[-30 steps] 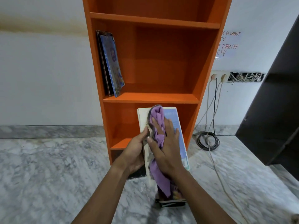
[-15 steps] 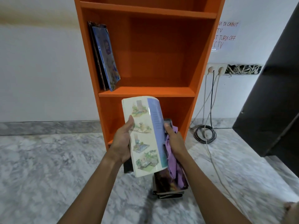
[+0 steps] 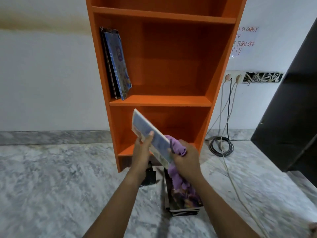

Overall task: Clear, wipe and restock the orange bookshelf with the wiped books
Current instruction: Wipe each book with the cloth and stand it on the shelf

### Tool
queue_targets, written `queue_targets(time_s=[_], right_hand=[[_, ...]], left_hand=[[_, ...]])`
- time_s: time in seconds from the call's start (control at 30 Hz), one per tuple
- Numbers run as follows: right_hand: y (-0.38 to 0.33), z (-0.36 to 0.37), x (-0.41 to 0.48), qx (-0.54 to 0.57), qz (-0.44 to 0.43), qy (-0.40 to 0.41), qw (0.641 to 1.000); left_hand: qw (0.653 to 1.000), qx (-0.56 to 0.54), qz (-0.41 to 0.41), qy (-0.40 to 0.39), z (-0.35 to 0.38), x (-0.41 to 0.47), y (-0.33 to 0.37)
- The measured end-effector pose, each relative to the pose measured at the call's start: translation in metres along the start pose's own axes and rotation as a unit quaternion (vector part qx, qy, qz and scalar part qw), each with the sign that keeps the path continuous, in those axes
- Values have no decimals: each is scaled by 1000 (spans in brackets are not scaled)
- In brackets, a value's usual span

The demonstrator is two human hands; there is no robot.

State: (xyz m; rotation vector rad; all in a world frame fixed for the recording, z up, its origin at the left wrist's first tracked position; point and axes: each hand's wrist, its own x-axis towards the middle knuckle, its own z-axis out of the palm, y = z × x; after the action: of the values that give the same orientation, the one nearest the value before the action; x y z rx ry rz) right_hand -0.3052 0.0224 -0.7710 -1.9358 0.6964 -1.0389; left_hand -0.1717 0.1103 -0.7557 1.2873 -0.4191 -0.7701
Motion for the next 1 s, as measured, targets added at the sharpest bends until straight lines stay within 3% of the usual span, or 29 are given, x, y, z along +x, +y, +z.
queue_targets(time_s=[0.07,0.13,0.23,0.37,0.53,0.63,0.8,0.87,1.0], right_hand=[[-5,13,-13,-97,-77,-19,992],[-9,25,-23,-156,-93,-74,981],[-8,35,-29,-115,-118,-116,979],[-17,27,-22,-60,-36,-112,991],[-29,9,5,-37,4,-18,999],[-21,0,26,89,25,24,995],[-14,-15,44,309,226,5,924],[-21,-16,47,295,196,3,935],[-45,-17,54,247,83,45,964]], left_hand=[[995,-85,-23,-45,13,-1,2],[995,-98,-18,29,9,5,5],[996,-72,-21,44,-5,10,6],[997,-65,-44,-13,2,-7,22],[992,-56,-62,-95,7,-28,35],[991,-44,-62,-107,2,-32,45],[996,-22,-25,-83,-13,-33,62],[997,11,-7,-74,-23,-31,70],[975,202,42,-78,-46,-26,77]])
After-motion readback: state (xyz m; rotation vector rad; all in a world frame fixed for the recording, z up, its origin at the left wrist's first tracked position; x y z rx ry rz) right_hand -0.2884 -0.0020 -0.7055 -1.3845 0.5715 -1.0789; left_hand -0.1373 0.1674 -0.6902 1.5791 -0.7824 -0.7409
